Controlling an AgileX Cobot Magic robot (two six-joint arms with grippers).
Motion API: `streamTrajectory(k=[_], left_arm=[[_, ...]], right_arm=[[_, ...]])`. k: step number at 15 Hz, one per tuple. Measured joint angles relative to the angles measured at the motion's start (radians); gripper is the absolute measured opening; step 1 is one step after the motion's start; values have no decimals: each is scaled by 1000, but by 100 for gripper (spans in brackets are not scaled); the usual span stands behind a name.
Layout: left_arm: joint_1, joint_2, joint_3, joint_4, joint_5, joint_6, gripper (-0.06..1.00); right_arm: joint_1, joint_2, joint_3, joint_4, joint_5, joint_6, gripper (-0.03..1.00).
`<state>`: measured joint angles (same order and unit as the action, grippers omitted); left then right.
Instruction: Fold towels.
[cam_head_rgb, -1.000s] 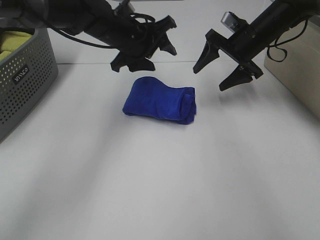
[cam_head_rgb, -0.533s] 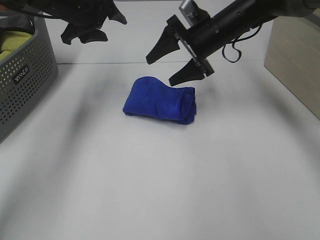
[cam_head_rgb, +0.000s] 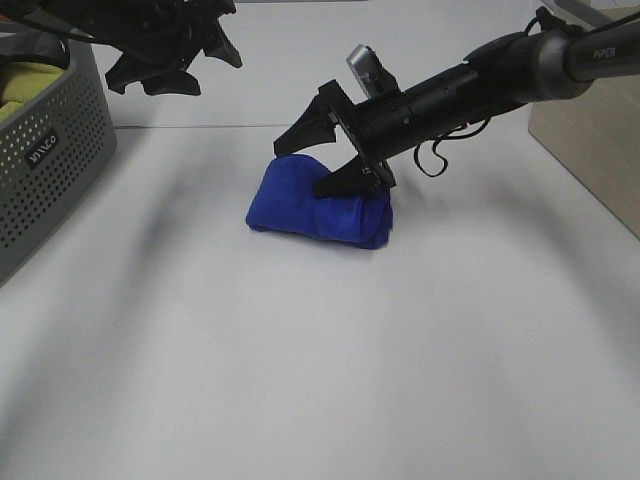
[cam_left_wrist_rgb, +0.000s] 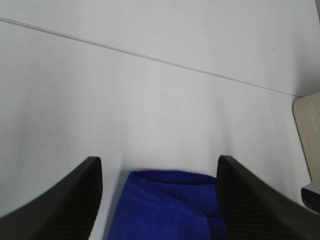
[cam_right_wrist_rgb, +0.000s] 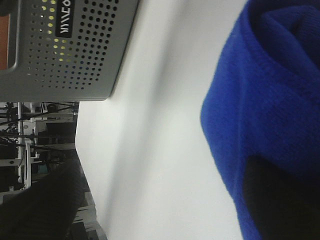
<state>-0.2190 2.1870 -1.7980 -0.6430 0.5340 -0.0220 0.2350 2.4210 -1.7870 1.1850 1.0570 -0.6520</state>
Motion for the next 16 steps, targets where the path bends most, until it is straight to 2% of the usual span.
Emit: streamTrajectory(k=[4, 7, 10, 12, 16], left_arm=[[0, 0, 0, 5, 22, 0, 63], [0, 0, 0, 5, 26, 0, 63], [0, 0, 0, 5, 46, 3, 63], [0, 0, 0, 6, 78, 27, 63], [0, -19, 0, 30, 152, 93, 63]], right_arm=[[-97, 30, 0, 4, -7, 6, 81], [-114, 32, 0, -36, -48, 6, 80], [-114, 32, -3, -116, -76, 28, 80], [-114, 12, -14, -208, -81, 82, 80], [-114, -136, -16, -342, -73, 148, 80]])
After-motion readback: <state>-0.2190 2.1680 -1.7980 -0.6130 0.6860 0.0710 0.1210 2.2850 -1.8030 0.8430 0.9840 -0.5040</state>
